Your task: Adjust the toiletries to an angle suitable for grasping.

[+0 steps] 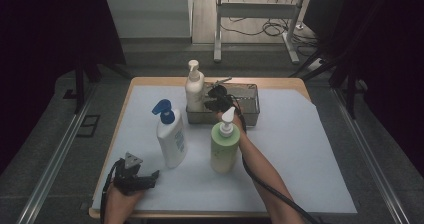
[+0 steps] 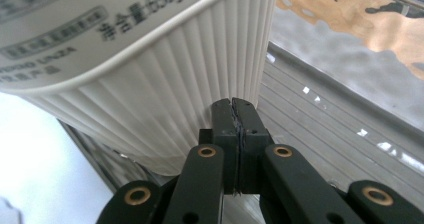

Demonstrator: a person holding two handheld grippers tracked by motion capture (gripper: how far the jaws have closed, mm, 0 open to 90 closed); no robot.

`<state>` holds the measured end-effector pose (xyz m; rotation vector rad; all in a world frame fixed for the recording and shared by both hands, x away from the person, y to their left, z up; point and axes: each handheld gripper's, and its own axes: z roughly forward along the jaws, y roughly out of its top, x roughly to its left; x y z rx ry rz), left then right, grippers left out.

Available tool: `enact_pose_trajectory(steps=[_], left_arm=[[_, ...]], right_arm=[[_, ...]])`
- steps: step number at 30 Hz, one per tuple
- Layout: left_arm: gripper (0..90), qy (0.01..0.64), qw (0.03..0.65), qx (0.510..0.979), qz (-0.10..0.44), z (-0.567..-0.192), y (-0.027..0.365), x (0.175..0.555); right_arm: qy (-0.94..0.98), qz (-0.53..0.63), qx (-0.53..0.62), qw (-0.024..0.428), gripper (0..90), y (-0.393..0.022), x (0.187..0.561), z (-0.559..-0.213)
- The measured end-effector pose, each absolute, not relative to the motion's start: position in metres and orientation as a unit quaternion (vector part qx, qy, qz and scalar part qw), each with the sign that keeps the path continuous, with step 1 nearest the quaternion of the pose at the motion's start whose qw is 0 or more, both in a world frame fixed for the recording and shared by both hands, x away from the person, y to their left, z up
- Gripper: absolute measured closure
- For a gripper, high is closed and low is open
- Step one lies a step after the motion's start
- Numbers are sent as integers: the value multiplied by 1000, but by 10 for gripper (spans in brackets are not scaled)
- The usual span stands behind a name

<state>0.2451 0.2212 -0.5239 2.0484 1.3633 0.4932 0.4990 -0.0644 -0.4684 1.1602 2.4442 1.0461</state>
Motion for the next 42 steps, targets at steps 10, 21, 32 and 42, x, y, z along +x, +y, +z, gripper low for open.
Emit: enact_pose_trajectory(steps=[10,21,32,42], left_arm=[[115,516,311,776,187,-524,221,245],[115,516,311,776,187,-524,221,245],[115,516,311,776,187,-524,221,245],[115,516,311,776,187,-524,221,245]], right_arm=[[833,368,401,100,893,-66,503,-469],[836,362,396,112,790,-70,500,-468],[832,369,393,128,658,-82,493,-458],[829,385,384,129,466,-99,479,-447]])
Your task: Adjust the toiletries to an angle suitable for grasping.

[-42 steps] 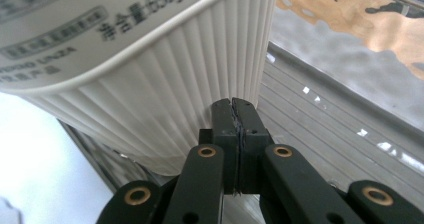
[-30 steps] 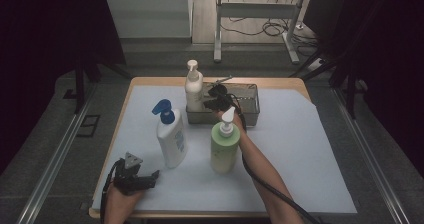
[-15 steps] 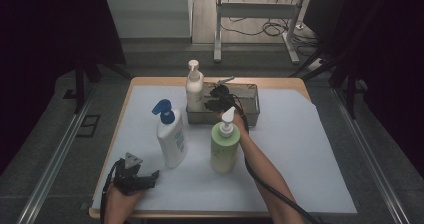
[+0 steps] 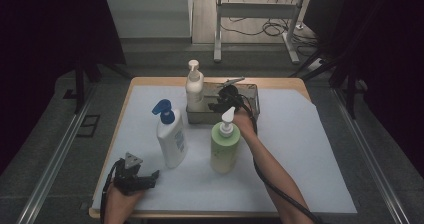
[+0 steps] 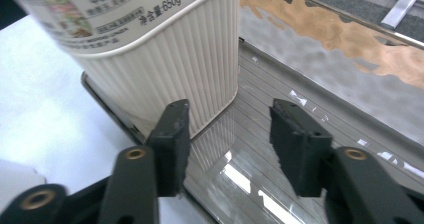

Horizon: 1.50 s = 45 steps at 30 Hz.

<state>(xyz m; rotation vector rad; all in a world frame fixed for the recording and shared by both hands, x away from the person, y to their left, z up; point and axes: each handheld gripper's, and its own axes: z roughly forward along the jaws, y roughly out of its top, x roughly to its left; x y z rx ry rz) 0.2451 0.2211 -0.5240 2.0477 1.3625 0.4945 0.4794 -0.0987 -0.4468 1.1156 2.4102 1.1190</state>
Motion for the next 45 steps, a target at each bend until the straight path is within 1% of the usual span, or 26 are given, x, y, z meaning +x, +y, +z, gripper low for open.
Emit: enact_pose_trajectory(steps=[1,2,6,16,33,45], left_arm=[[115,516,311,776,187,-524,221,245],[115,516,311,776,187,-524,221,245],[115,516,311,776,187,-524,221,245],[115,516,311,776,187,-524,221,245],[115,516,310,776,187,-524,221,245],[115,516,310,776,187,-524,221,245]], right_arm=[[831,386,379,131,432,-102,477,-444],[831,386,379,131,432,-102,477,-444],[830,391,375,132,373,-110,471,-441],[833,391,368,132,315,-131,455,-438],[830,392,371,145,286,-175,425,-435],[830,397,366,139,275,-198,398,-438]])
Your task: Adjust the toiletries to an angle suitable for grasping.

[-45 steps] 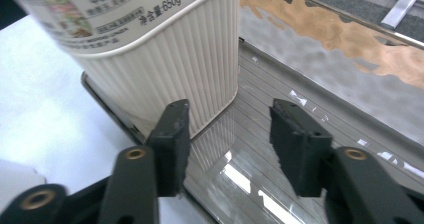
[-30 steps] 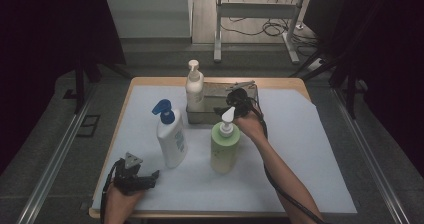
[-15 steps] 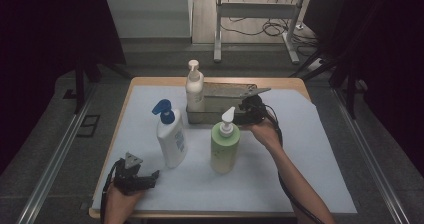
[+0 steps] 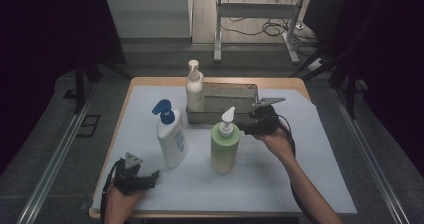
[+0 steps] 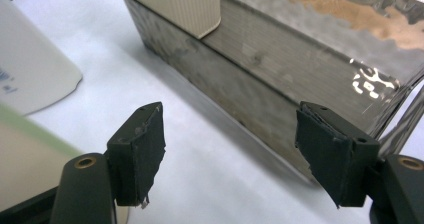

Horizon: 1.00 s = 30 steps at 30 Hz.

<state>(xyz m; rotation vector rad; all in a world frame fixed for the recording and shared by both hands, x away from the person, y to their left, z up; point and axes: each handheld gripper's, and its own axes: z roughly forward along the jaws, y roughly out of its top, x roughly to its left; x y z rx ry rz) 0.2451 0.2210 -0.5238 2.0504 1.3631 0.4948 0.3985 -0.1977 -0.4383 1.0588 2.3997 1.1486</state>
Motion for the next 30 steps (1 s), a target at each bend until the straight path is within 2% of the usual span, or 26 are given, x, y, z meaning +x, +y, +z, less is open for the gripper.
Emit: enact_pose_trajectory(steps=[7,30], left_arm=[[115,516,310,776,187,-524,221,245],[115,516,310,776,188,-524,221,245]], right_arm=[[840,388,352,144,274,-201,381,-442],[856,392,315,120,231,-214,326,-457]])
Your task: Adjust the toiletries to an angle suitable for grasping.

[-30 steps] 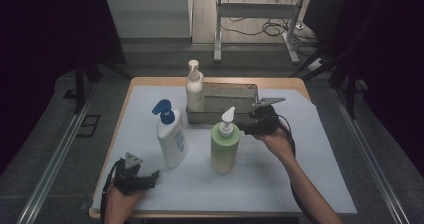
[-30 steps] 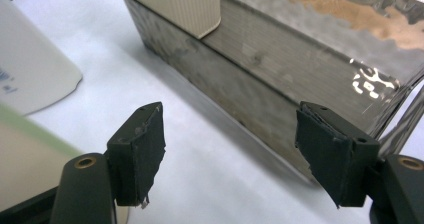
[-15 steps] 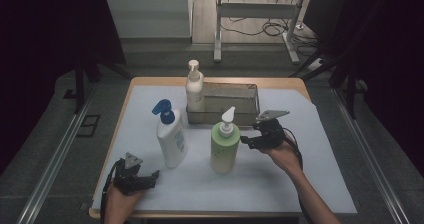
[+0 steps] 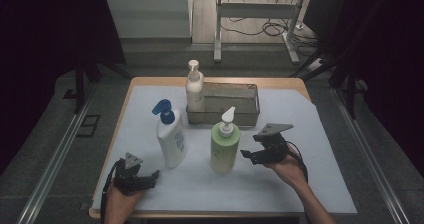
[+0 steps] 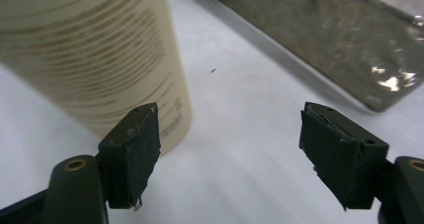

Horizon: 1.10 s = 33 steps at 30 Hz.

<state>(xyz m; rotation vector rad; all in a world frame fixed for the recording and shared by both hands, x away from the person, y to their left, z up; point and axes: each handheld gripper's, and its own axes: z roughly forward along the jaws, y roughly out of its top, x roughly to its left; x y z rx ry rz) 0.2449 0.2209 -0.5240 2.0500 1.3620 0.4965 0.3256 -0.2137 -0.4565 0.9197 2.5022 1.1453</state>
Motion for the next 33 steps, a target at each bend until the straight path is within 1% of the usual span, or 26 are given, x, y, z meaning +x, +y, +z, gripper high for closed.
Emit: enact_pose_trajectory(steps=[7,12,18,19,20,27,33], left_arm=[[115,516,310,776,188,-524,221,245],[115,516,310,776,188,-524,221,245],[115,516,310,776,188,-524,221,245],[115,516,310,776,188,-524,221,245],[115,516,310,776,188,-524,221,245],[115,517,311,775,188,-524,221,245],[115,516,311,776,189,-524,221,245]], right_arm=[[865,392,295,104,191,-205,313,-464],[872,396,268,101,149,-194,303,-463],[873,407,252,93,133,-186,300,-463],[871,409,254,93,111,-183,301,-463],[871,409,254,93,111,-183,301,-463],[869,417,246,98,55,-169,304,-451],[867,424,240,102,44,-160,307,-439]])
